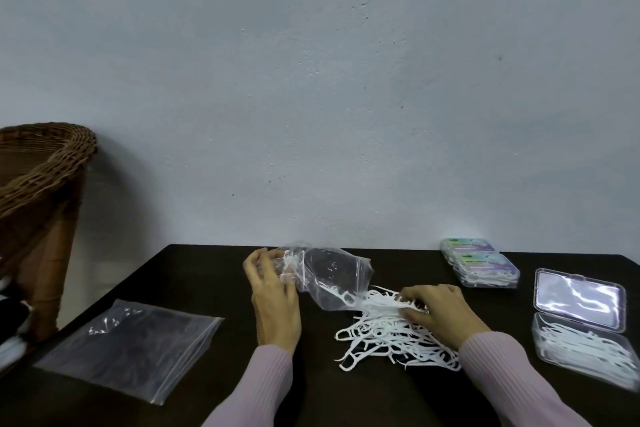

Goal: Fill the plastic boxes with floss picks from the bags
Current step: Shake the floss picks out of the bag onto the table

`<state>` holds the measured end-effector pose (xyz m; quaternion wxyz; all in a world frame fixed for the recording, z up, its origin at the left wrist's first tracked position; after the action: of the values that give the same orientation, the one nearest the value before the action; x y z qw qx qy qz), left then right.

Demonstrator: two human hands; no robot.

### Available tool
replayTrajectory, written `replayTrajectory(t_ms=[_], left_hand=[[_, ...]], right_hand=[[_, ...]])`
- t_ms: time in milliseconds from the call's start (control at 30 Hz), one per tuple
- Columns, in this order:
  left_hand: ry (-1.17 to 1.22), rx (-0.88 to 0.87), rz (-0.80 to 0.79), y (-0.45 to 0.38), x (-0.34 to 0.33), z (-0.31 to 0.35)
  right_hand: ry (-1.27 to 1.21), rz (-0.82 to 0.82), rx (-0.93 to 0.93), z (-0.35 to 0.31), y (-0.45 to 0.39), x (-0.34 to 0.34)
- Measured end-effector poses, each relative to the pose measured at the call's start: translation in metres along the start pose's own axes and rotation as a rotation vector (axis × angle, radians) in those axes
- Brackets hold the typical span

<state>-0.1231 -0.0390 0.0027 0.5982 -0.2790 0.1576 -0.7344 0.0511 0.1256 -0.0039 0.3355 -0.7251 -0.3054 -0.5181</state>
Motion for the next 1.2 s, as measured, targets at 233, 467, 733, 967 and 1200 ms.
replayTrajectory(t_ms=[233,467,733,967,1200], left_hand=[[0.105,0.073,0.086,-0.005,0.005,-0.004],[0.186,0.110,0.087,-0.001,0.002,-0.001],[0.189,-0.030,-0.039,0.006,-0.006,0.008],[0.088,-0.297,-0.156,0.013,-0.014,0.020],[-0.067,-0.397,-0.179,0.013,-0.017,0.018]], right_hand=[[0.042,0.002,0.009,-0.007,0.000,0.004],[-0.246,0.097,0.164,-0.024,0.003,0.011],[-1.007,-0.002,0.093,-0.035,0.005,0.014],[-0.838,-0.138,-0.037,-0.023,0.002,0.001],[-0.685,0.023,-0.097,-0.007,0.000,0.009]])
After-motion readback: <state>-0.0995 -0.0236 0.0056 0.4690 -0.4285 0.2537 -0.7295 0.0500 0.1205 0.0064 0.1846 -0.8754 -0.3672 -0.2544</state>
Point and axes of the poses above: each hand's wrist, its own y-axis away from the middle knuckle, its own x-axis out of the back of the hand, z = x × y, the point moved 5 cm from there along -y, towards the middle knuckle, and after that the axes turned 5 degrees about y, right-handed, at the moved point
